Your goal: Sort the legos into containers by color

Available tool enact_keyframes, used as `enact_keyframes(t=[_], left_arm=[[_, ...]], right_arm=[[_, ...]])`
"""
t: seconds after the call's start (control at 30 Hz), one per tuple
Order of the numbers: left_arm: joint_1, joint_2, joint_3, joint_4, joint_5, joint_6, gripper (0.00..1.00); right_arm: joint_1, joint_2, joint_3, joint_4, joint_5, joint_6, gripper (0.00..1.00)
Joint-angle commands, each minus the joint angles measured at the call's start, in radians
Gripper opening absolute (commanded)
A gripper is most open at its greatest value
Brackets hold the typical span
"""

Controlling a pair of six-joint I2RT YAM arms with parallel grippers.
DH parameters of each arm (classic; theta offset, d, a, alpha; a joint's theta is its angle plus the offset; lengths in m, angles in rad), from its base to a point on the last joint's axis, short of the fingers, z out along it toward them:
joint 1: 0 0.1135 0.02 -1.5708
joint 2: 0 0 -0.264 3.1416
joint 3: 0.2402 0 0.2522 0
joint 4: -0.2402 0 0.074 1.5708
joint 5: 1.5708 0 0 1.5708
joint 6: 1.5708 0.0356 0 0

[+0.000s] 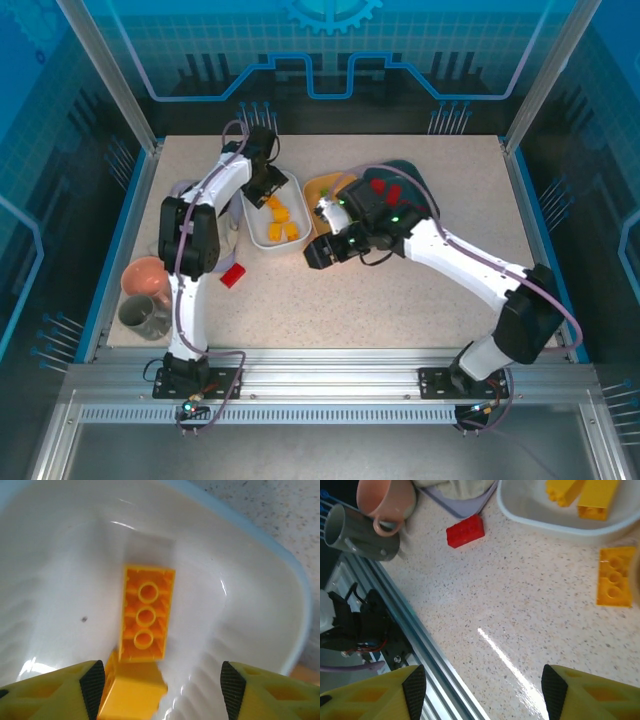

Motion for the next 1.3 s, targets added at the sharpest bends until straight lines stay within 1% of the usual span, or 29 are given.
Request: enact_keyframes(t=[0.0, 0.13, 0.2, 0.27, 0.33, 0.4, 0.43, 0.5, 0.63, 0.77, 0.87, 1.0, 1.07, 1.17, 1.27], left_arm=[[-0.008, -0.266, -0.105, -0.104, -0.072, 0.012, 0.67], [-0.008, -0.634, -0.391, -0.163, -0.179, -0.065, 0.71], [-0.009, -0.816, -0.531, -0.22, -0.207, -0.102, 0.71], [-0.009, -0.976, -0.641, -0.28, -0.225, -0.138, 0.72], [-0.009, -1.136, -0.727, -0.345, -0.236, -0.176, 0.72], [-0.01, -1.286, -0.794, -0.411, -0.237, -0.204, 0.72], [-0.009, -1.336, -0.812, -0.435, -0.237, -0.212, 0.73], [-0.009, -1.441, -0.837, -0.498, -0.23, -0.212, 0.73], [-0.009, -1.529, -0.816, -0.604, -0.227, -0.176, 0.73], [-0.008, -1.57, -0.789, -0.648, -0.216, -0.149, 0.74], [-0.009, -1.586, -0.789, -0.661, -0.206, -0.133, 0.74], [-0.009, -1.596, -0.783, -0.678, -0.2, -0.112, 0.74], [-0.009, -1.595, -0.784, -0.683, -0.198, -0.102, 0.74], [-0.009, -1.596, -0.79, -0.68, -0.185, -0.096, 0.74], [-0.009, -1.594, -0.791, -0.68, -0.178, -0.095, 0.74]], right_arm=[[0.088, 0.08, 0.12, -0.04, 0.057, -0.082, 0.65], [0.187, 0.213, 0.228, -0.043, 0.084, -0.072, 0.68], [0.233, 0.28, 0.27, -0.012, 0.084, -0.024, 0.71], [0.271, 0.35, 0.316, 0.001, 0.119, 0.03, 0.75], [0.309, 0.426, 0.387, -0.018, 0.188, 0.088, 0.81], [0.347, 0.515, 0.484, -0.062, 0.276, 0.153, 0.92], [0.361, 0.551, 0.527, -0.083, 0.308, 0.175, 0.99], [0.385, 0.631, 0.628, -0.126, 0.372, 0.211, 1.0], [0.402, 0.789, 0.826, -0.222, 0.464, 0.283, 1.0], [0.401, 0.95, 1.042, -0.376, 0.575, 0.374, 1.0], [0.399, 0.994, 1.078, -0.328, 0.578, 0.419, 1.0], [0.399, 1.04, 1.118, -0.294, 0.62, 0.498, 1.0], [0.392, 1.068, 1.144, -0.27, 0.61, 0.533, 1.0], [0.391, 1.101, 1.183, -0.224, 0.599, 0.528, 1.0], [0.388, 1.144, 1.247, -0.255, 0.623, 0.552, 1.0]])
